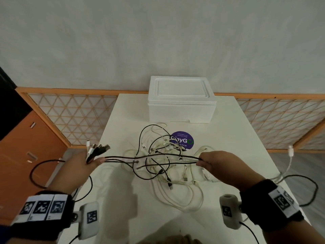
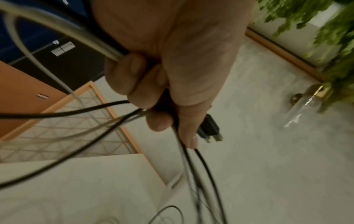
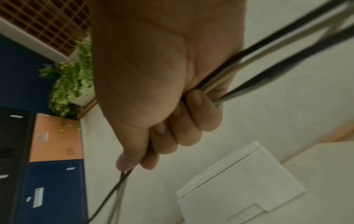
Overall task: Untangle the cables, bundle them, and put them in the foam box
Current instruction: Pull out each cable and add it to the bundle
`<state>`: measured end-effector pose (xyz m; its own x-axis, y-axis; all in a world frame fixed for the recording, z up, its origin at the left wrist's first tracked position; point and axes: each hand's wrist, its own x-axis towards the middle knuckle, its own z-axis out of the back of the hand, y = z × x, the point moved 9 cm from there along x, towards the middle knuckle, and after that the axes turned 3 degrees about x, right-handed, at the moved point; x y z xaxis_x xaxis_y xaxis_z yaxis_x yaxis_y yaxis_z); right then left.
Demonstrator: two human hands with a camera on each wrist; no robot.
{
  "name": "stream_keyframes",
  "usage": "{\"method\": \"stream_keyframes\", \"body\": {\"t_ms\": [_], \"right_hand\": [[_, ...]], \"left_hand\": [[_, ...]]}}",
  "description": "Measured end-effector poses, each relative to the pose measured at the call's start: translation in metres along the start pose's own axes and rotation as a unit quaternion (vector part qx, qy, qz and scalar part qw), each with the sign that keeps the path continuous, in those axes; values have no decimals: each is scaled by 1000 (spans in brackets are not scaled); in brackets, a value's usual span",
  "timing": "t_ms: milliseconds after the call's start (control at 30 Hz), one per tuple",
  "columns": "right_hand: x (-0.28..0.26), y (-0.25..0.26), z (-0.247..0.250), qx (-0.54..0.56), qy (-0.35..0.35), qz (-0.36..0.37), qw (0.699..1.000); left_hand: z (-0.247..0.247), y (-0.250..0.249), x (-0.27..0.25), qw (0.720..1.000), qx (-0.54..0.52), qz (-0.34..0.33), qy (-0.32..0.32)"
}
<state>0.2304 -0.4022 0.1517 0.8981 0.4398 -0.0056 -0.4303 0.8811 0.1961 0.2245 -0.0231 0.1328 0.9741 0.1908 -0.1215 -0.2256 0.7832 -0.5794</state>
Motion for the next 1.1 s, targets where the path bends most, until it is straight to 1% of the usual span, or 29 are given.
{"method": "stream_keyframes", "body": {"t_ms": [33, 100, 133, 167, 200, 233, 300, 333, 367, 400, 433, 467, 533, 567, 633, 700, 733, 767, 833, 867, 1000, 1100], "right_hand": [[2, 9, 1, -31, -12, 25, 999], [5, 27, 4, -65, -17, 69, 995], [7, 34, 5, -68, -5, 79, 995], [8, 43, 7, -74, -7, 90, 993], [10, 57, 15, -67, -22, 106, 992], [11, 70, 21, -56, -23, 118, 991], [14, 92, 19, -45, 13, 133, 990], [16, 99, 18, -35, 19, 130, 991], [19, 104, 20, -27, 18, 120, 992], [20, 108, 25, -19, 3, 115, 993], [21, 110, 30, 0, -24, 116, 993], [20, 114, 33, 17, -43, 127, 991], [19, 118, 31, 34, -29, 130, 991], [18, 118, 25, 41, -10, 122, 992], [17, 110, 21, 93, 14, 93, 991], [16, 85, 19, 133, 17, 42, 990], [14, 71, 16, 130, 24, 21, 991], [10, 59, 10, 99, 42, 12, 994], [0, 41, -1, 20, 74, 13, 997], [-5, 38, -3, 2, 74, 12, 997], [-11, 41, -12, 12, 69, 10, 998], [-10, 19, -21, 62, 67, -29, 995]], "left_hand": [[-4, 0, 0, 1000, 3, 5, -1], [0, -18, -5, 999, 4, -16, -35], [4, -33, -11, 998, -17, -40, -54], [6, -52, -19, 994, -51, -73, -63], [6, -71, -27, 989, -84, -103, -58], [1, -93, -37, 986, -97, -134, -37], [-21, -133, -56, 979, -62, -191, 31], [-34, -148, -64, 973, -51, -213, 65], [-49, -155, -68, 968, -48, -225, 100], [-60, -159, -72, 964, -48, -233, 121], [-68, -155, -71, 963, -53, -230, 128], [-70, -153, -69, 967, -65, -214, 118], [-69, -139, -61, 975, -83, -181, 92], [-67, -137, -61, 976, -79, -182, 86], [-55, -136, -60, 978, -54, -191, 65], [-39, -124, -55, 984, -41, -168, 43], [-29, -115, -50, 987, -42, -155, 28], [-21, -103, -46, 990, -39, -138, 15], [-13, -74, -35, 994, -30, -104, 7], [-12, -62, -31, 995, -30, -95, 8], [-17, -37, -23, 997, -27, -71, 18], [-7, -18, -15, 999, -17, -35, -13]]}}
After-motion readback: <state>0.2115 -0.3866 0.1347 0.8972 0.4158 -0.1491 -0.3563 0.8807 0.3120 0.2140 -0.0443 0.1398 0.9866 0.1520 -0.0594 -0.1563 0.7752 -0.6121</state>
